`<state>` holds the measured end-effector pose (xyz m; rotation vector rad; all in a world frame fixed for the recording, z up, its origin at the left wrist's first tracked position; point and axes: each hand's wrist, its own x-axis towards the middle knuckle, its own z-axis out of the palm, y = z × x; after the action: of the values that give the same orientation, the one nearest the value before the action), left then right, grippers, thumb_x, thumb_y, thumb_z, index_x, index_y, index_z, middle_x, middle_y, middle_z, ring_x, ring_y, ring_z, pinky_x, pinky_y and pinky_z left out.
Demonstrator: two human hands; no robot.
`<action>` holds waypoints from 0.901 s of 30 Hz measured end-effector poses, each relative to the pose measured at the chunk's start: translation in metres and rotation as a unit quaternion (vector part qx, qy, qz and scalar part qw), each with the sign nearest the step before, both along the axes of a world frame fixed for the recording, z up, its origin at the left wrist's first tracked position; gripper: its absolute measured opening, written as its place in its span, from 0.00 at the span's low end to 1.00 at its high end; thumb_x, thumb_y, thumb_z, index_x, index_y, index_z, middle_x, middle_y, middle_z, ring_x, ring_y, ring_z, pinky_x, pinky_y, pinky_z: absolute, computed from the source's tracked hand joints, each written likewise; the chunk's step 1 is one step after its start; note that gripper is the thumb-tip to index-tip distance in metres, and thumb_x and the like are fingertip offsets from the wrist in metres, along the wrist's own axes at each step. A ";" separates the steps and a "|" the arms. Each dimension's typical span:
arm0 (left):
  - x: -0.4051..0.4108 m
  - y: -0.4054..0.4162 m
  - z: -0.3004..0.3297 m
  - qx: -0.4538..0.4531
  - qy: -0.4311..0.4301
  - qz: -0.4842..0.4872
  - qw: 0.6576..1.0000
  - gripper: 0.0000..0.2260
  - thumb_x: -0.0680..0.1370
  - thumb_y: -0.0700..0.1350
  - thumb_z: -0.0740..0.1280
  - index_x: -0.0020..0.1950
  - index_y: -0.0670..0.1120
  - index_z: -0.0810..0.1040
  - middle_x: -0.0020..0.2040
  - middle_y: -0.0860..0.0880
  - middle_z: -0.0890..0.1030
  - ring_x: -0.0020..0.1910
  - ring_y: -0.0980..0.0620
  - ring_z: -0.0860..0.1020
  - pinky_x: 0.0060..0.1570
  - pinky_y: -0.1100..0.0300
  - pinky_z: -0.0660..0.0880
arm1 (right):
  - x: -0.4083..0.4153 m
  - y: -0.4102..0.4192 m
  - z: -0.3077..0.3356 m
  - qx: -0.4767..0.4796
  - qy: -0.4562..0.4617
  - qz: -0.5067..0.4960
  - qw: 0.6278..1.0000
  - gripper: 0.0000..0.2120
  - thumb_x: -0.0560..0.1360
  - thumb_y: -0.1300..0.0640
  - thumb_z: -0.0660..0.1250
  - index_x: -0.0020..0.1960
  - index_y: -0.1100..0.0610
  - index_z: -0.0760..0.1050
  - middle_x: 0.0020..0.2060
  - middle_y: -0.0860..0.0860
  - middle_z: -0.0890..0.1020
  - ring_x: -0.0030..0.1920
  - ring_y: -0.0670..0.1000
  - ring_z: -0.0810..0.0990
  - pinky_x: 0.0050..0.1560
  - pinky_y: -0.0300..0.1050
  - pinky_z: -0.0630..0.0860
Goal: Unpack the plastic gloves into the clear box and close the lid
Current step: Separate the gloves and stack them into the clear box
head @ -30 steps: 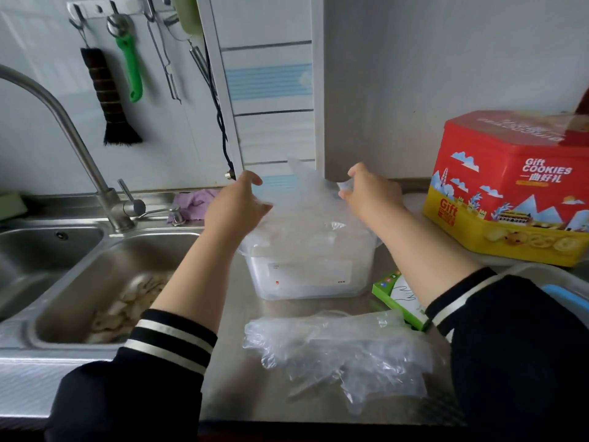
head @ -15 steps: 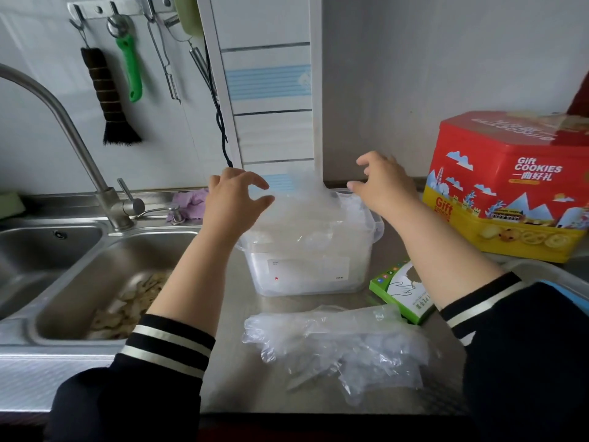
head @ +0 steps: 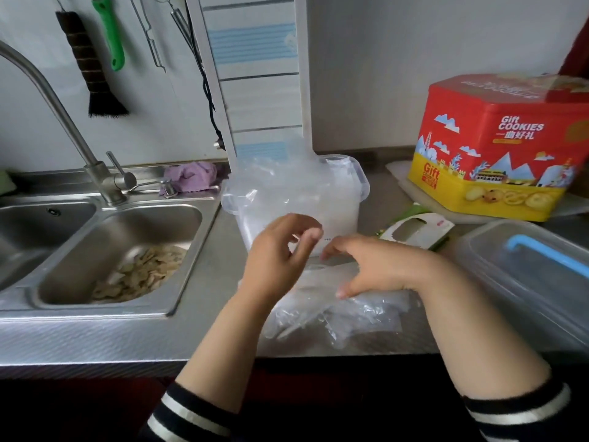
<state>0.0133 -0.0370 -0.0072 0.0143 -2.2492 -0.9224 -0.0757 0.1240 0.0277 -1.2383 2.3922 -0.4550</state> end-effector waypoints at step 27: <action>0.003 -0.020 0.040 0.155 -0.046 -0.003 0.987 0.05 0.78 0.45 0.68 0.42 0.48 0.79 0.31 0.55 0.81 0.28 0.59 0.73 0.34 0.67 0.71 | -0.005 0.004 0.026 -0.345 -0.115 -0.117 0.924 0.16 0.69 0.48 0.74 0.54 0.46 0.75 0.41 0.49 0.82 0.43 0.50 0.81 0.48 0.46 0.78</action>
<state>0.0160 -0.0569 0.0330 0.1938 -2.1663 -1.2887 -0.0802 0.1283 0.0535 -1.0592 2.2409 -1.5280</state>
